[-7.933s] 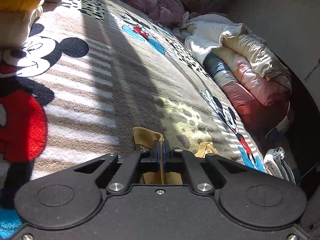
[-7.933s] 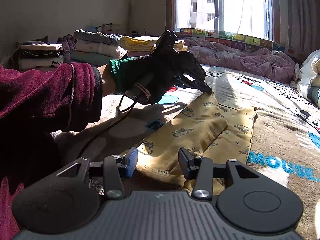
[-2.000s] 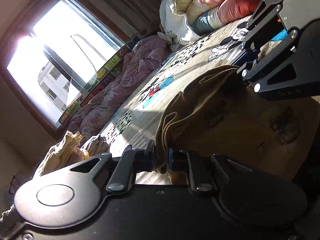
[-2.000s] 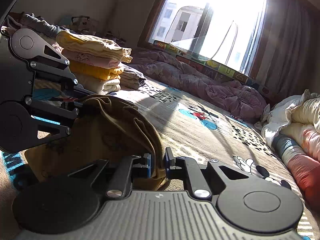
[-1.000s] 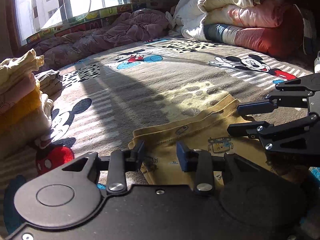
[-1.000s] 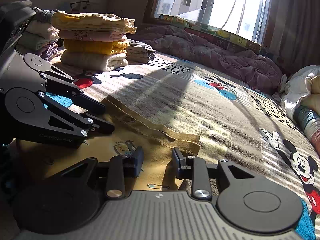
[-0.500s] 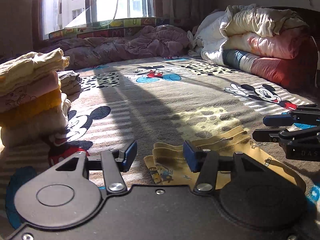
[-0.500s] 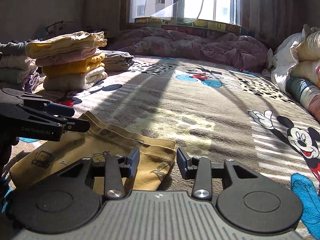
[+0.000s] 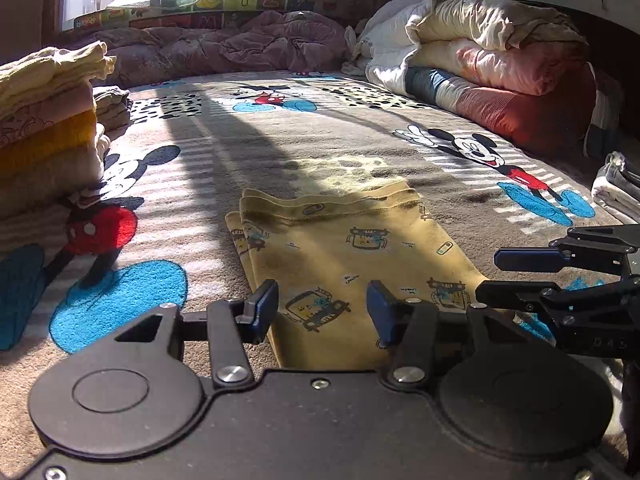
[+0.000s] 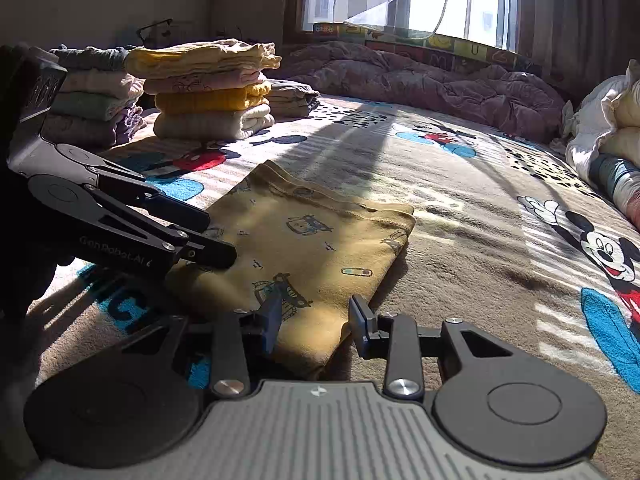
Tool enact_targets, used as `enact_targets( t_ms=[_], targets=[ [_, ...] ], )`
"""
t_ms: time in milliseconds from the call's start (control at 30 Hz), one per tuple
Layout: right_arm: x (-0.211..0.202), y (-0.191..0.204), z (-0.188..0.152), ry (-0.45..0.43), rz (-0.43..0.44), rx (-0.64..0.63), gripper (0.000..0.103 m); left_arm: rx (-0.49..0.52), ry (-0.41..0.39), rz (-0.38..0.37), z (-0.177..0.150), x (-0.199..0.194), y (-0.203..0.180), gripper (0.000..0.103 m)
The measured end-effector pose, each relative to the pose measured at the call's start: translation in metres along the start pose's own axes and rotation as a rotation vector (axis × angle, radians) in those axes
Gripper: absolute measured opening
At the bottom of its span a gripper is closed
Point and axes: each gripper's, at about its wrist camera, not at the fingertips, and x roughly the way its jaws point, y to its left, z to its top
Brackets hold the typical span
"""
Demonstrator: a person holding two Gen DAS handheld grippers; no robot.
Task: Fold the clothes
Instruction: 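Grasp the folded shirt's edge with both grippers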
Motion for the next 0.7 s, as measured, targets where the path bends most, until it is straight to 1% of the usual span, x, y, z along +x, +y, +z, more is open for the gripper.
enact_targets(
  t_ms=[67,100,133,167,233,267,300,367,433,600,700],
  targets=[
    [-0.006,-0.016,0.000,-0.013,0.018,0.142,0.045,-0.136,0.004,-0.011,0.001,-0.001,0.017,0.049],
    [-0.008,-0.023,0.001,-0.020,0.027,0.213,0.050,-0.206,0.016,-0.029,0.000,0.002,0.025,0.049],
    [-0.011,-0.031,0.001,-0.026,0.036,0.285,0.053,-0.268,0.033,-0.047,-0.002,0.006,0.033,0.049],
    [-0.014,-0.039,0.001,-0.033,0.044,0.356,0.053,-0.319,0.048,-0.063,-0.004,0.010,0.038,0.049],
    [-0.002,-0.052,-0.001,-0.017,0.097,0.485,0.053,-0.412,0.068,-0.105,-0.007,0.019,0.047,0.049],
    [0.004,-0.059,-0.001,-0.009,0.124,0.549,0.054,-0.435,0.065,-0.120,-0.007,0.022,0.049,0.049],
    [0.011,-0.060,-0.010,0.002,0.128,0.556,0.054,-0.457,0.061,-0.134,-0.008,0.025,0.051,0.048],
    [0.026,-0.057,-0.008,0.009,0.124,0.523,0.054,-0.500,0.051,-0.158,-0.006,0.032,0.055,0.048],
    [0.038,-0.058,-0.002,0.012,0.128,0.513,0.054,-0.545,0.047,-0.180,-0.003,0.042,0.058,0.045],
    [0.055,-0.069,0.006,0.024,0.170,0.551,0.054,-0.579,0.055,-0.200,0.002,0.059,0.062,0.028],
    [0.064,-0.068,0.015,0.045,0.218,0.540,0.054,-0.611,0.063,-0.233,0.000,0.063,0.067,0.022]
  ],
)
